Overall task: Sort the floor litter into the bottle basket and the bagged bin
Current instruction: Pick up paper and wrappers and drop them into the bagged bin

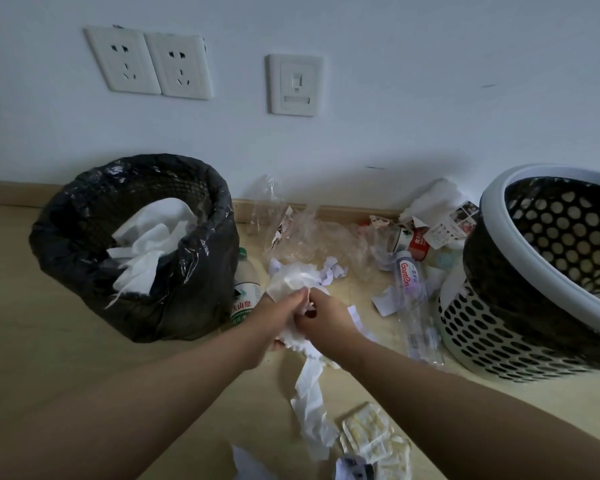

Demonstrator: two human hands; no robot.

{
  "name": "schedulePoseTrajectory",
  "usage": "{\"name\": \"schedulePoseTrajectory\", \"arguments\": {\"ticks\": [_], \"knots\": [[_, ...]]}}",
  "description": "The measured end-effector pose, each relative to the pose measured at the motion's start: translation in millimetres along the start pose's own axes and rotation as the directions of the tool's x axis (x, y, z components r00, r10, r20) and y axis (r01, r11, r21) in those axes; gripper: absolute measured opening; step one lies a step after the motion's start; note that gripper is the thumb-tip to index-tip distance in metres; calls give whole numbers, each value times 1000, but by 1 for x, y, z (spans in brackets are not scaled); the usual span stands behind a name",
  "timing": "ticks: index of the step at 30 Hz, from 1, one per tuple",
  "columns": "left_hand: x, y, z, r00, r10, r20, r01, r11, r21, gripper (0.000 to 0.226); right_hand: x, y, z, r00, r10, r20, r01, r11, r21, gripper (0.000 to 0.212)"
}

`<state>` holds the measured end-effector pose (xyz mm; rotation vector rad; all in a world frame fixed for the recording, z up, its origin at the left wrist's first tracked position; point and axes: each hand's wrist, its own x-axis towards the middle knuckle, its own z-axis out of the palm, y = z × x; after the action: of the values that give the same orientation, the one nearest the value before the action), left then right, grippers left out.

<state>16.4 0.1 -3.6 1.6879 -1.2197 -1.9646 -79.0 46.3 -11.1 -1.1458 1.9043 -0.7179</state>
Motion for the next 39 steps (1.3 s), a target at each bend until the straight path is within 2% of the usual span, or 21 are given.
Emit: {"name": "schedulePoseTrajectory", "arguments": {"ticks": [3,6,10,13,15,16,18,20,21,22,23,24,25,26,27,29,32,34,36,39], "knots": [[4,22,-5,990,63,-128,-76,992,-100,16,6,-25,-3,998,7,-68,4,987,159,19],[2,49,-17,952,139,-271,-186,970,-154,11,13,-54,-17,998,-30,-49,45,944,326,18],[-16,78,-29,868,362,-340,-429,892,-143,17,16,-82,-23,989,-75,-130,129,872,472,28],[-29,103,-48,703,529,-475,-646,755,-115,33,16,-94,-24,980,-94,-175,171,850,499,30],[-37,120,-70,549,616,-565,-781,619,-83,41,16,-96,-24,979,-96,-180,176,842,510,26],[-40,128,-83,461,640,-615,-812,583,-2,43,16,-96,-24,981,-91,-173,169,840,516,23],[-45,135,-107,293,684,-668,-777,578,250,43,16,-94,-22,985,-61,-159,135,850,509,19],[-43,131,-127,157,779,-607,-567,575,590,38,16,-89,-20,987,-10,-160,89,863,497,21],[-39,126,-135,157,836,-525,-391,541,745,35,15,-86,-18,987,21,-162,63,865,497,21],[-31,118,-141,247,864,-439,-198,488,850,34,15,-83,-17,986,52,-160,36,866,498,21],[-18,109,-147,412,828,-380,-42,434,900,36,15,-81,-16,985,77,-154,10,867,498,21],[-8,100,-150,605,712,-356,53,410,910,41,15,-79,-15,985,97,-145,-13,868,496,21],[4,90,-152,761,557,-333,86,422,903,48,15,-77,-15,984,115,-135,-34,870,492,22],[15,81,-153,864,408,-294,80,464,882,52,15,-75,-14,983,130,-128,-53,873,485,24],[23,74,-151,921,315,-231,46,501,864,54,15,-73,-14,982,141,-125,-66,878,475,26],[31,70,-150,961,248,-119,-38,545,837,53,15,-68,-14,980,158,-120,-84,881,465,28],[30,79,-152,947,285,-147,-69,628,775,55,15,-63,-13,981,167,-100,-104,884,457,27],[22,90,-152,894,386,-227,-46,583,811,48,15,-59,-13,981,174,-88,-118,888,444,24],[8,102,-147,832,474,-288,-39,567,823,54,16,-56,-14,980,181,-86,-127,892,433,22],[-10,120,-131,712,632,-307,-123,543,831,56,19,-49,-18,978,180,-110,-124,913,388,23]]}}
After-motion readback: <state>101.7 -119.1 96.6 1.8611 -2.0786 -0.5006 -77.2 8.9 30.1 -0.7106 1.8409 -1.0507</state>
